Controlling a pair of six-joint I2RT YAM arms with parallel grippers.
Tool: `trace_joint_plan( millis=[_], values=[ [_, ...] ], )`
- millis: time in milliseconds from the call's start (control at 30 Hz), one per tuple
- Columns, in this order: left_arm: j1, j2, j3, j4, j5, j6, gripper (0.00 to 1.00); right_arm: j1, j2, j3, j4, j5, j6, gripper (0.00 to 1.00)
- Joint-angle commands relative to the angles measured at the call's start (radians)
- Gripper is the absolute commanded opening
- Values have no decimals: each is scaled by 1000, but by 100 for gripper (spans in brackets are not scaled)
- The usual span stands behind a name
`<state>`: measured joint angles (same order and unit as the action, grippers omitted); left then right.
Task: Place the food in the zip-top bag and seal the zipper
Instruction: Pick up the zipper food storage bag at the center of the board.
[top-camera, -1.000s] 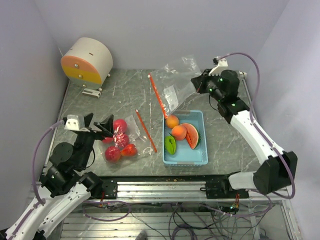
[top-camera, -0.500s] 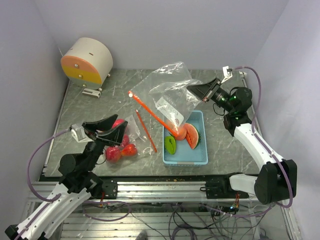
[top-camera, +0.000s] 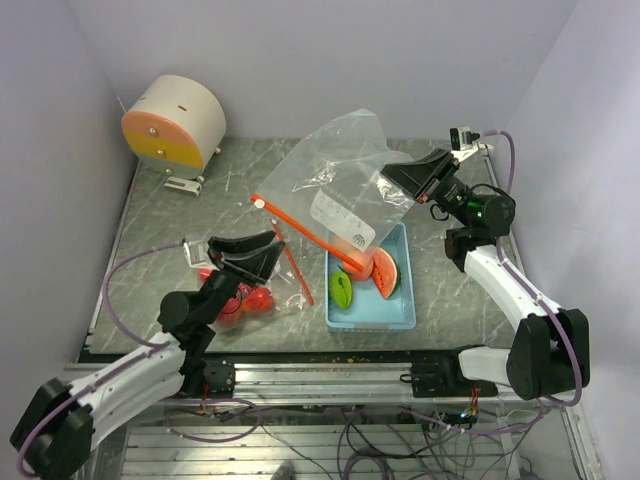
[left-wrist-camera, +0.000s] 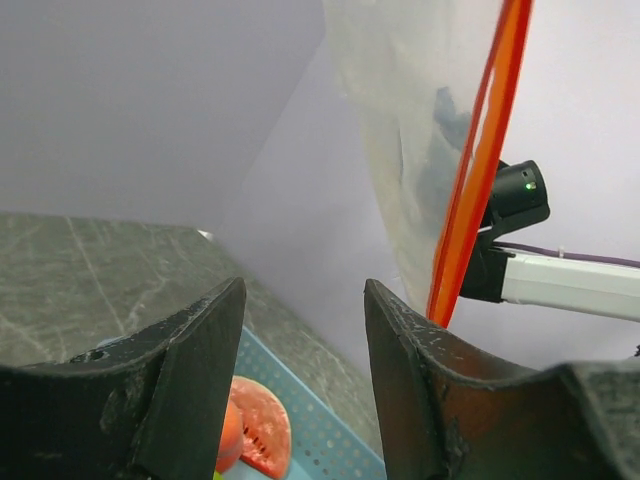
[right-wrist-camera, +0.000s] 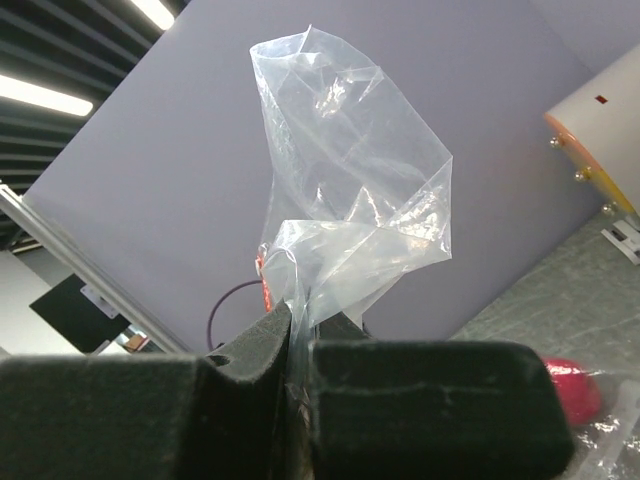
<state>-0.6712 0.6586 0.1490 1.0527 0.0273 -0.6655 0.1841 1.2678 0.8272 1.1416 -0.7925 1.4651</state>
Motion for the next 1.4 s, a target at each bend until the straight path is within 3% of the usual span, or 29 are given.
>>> trace_joint_plan(
  millis=[0,233,333,433,1067,1233,1367],
  values=[
    [1,142,28,378,85,-56,63,-6,-17,4,63,-6,42,0],
    [0,368,93,651,208,-133,72,-7,-14,-3,53,-4,34,0],
    [-7,408,114,672,234,-147,85,-6,-6,-5,63,-4,40,0],
    [-18,405,116,673,227,-126,88,-7,-3,-7,65,-6,40,0],
    [-27,484,178,656,188,-100,86,3,0,-10,82,-24,60,0],
    [-27,502,212,673,205,-109,93,25,5,-22,65,-27,43,0],
    [-28,516,258,669,232,-118,85,47,9,-48,60,-22,31,0]
  ],
)
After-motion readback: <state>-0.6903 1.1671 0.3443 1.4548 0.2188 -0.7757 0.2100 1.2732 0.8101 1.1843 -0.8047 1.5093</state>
